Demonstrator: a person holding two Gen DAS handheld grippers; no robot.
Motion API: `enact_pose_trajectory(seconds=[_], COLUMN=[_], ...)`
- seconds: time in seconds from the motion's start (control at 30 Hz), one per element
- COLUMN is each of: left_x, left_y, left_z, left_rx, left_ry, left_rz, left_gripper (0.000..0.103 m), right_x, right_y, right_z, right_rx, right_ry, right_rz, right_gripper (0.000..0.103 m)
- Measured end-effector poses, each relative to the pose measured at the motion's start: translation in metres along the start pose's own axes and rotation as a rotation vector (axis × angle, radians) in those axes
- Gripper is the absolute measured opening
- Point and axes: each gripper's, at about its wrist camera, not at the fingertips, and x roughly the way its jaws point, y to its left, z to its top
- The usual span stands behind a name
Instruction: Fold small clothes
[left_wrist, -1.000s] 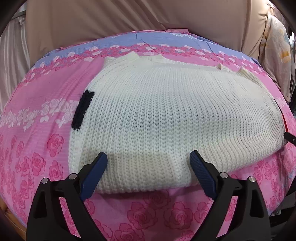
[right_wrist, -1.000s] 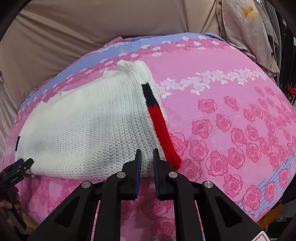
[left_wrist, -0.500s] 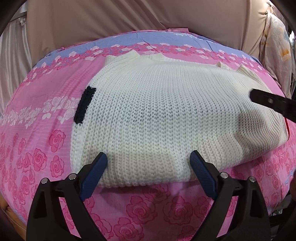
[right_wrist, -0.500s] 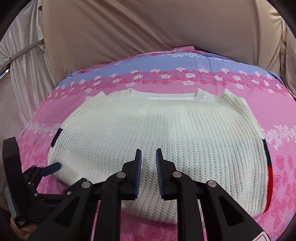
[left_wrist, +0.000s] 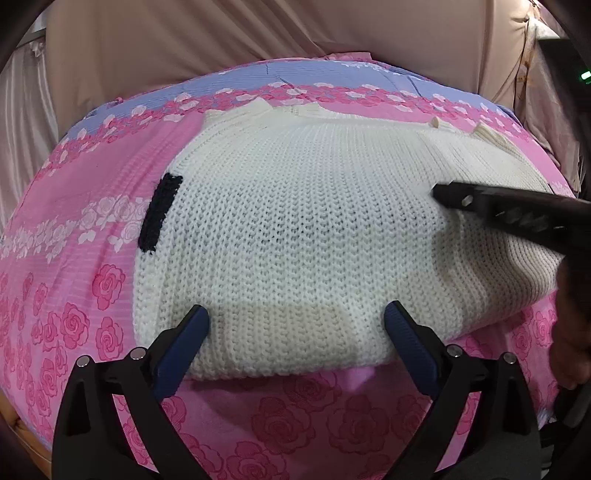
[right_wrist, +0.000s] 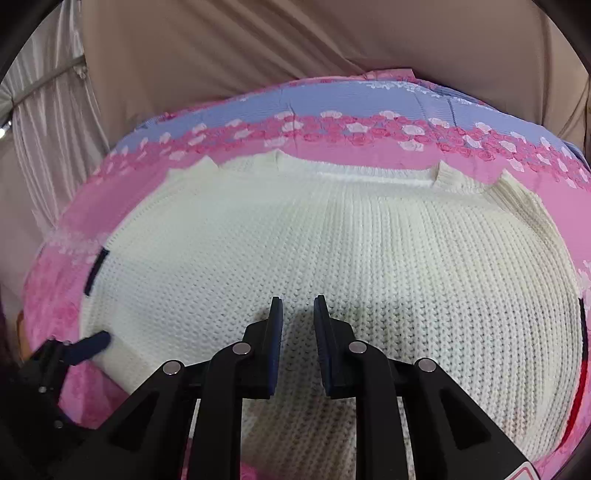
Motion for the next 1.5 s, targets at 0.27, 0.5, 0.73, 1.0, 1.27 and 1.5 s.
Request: enact_pose_trajectory(seconds=[0.27, 0.5, 0.73, 1.0, 1.27, 1.5], left_x=[-0.033, -0.043, 0.023, 0.076, 0.059, 0.023], left_y=[0.033, 0.067, 0.085, 0.085, 0.098, 0.108], left_z=[-0.001, 0.039, 0.108, 0.141, 0.134, 0.064], left_rx=[-0.109, -0.197, -0.218, -0.212, -0.269, -0.363], left_ry=[-0.043, -0.146, -0.122, -0.054, -0.062, -0.016], left_rz=[-0.103, -0.129, -0.14, -0.068, -0.078, -0.168], left_gripper=[0.094, 0.094, 0.095, 0.032, 0.065, 0.089], right_x=[-0.034, -0.043, -0.038, -0.03, -0.017, -0.044], right_y=[-0.007, -0.034, -0.171, -0.191, -0.182, -0.07], right_z=[-0.004, -0.002, 0.043, 0.066, 0.063, 0.022], right_rx=[0.043, 0.051, 0.261, 0.266, 0.269, 0.118], right_ry=[-0.064, -0.108, -0.142, -0.18, -0.139, -0.124], right_rz=[0.003, -0.127, -0.319, -0.182, -0.279, 0.01], right_gripper=[0.017, 0.026, 0.06, 0.008, 0.015, 0.019])
